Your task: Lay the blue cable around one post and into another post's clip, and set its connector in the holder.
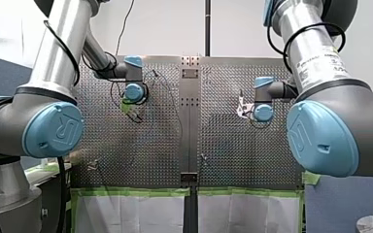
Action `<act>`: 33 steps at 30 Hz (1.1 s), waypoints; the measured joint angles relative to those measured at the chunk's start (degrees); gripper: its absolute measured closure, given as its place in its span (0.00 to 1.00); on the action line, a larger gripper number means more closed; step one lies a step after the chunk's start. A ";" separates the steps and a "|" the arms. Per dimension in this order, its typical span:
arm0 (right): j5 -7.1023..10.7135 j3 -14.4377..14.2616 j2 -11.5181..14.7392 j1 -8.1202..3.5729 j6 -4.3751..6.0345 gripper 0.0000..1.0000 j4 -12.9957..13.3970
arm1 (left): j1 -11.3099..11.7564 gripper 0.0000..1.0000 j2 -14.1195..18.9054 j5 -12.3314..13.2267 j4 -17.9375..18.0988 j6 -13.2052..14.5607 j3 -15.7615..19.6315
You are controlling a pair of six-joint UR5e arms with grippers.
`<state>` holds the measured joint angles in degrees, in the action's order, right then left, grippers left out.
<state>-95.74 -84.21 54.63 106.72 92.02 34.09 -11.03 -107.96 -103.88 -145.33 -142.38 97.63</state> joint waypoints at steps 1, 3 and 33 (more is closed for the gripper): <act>-0.27 0.26 0.45 0.00 -0.23 0.97 -0.46 | 0.00 0.00 0.00 -0.01 -0.03 0.00 0.00; -1.11 0.45 1.53 0.02 -0.69 0.97 -1.54 | -0.02 0.00 0.00 0.00 -0.06 0.00 0.00; 0.71 -0.16 16.58 -6.07 -3.26 1.00 -16.59 | -0.23 0.00 0.00 0.22 -0.66 0.48 0.00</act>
<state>-95.03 -84.37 71.21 100.65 88.76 17.50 -11.26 -107.96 -103.66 -145.99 -141.90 97.63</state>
